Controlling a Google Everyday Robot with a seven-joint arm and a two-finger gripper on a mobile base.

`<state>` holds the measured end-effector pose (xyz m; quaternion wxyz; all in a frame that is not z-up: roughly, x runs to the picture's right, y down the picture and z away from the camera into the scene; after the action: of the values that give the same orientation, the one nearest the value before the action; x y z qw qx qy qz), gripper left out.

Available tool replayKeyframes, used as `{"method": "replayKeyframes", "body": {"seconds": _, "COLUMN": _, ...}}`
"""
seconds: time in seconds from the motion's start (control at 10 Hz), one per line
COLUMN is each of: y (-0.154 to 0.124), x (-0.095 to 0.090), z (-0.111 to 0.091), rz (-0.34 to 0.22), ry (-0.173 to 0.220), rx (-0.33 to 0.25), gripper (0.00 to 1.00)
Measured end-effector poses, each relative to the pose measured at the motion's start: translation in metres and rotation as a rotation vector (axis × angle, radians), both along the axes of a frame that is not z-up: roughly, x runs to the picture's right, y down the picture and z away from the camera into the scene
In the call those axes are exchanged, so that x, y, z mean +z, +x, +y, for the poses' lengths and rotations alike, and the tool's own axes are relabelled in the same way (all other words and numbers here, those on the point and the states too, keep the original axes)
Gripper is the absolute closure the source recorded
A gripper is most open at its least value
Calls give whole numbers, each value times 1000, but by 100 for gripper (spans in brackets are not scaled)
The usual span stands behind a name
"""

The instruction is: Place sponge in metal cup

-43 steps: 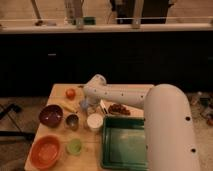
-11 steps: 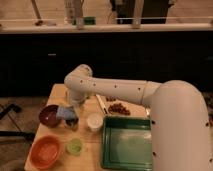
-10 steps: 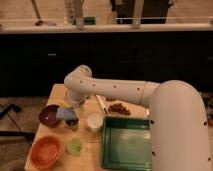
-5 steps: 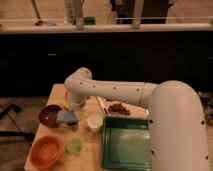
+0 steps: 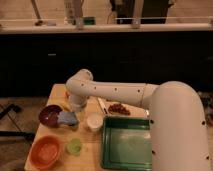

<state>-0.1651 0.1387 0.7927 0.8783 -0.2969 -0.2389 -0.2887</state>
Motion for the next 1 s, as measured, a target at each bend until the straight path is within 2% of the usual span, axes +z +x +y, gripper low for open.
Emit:
{"method": "replayKeyframes", "body": {"seconds": 0.7, "y": 0, "x": 0, "z": 0, "rz": 0, "ry": 0, "rx": 0, "gripper": 25}}
{"method": "replayKeyframes", "body": {"seconds": 0.8, "y": 0, "x": 0, "z": 0, "rz": 0, "ry": 0, "rx": 0, "gripper": 20}}
{"method": "replayKeyframes", "body": {"seconds": 1.0, "y": 0, "x": 0, "z": 0, "rz": 0, "ry": -1, "rx": 0, "gripper": 20}}
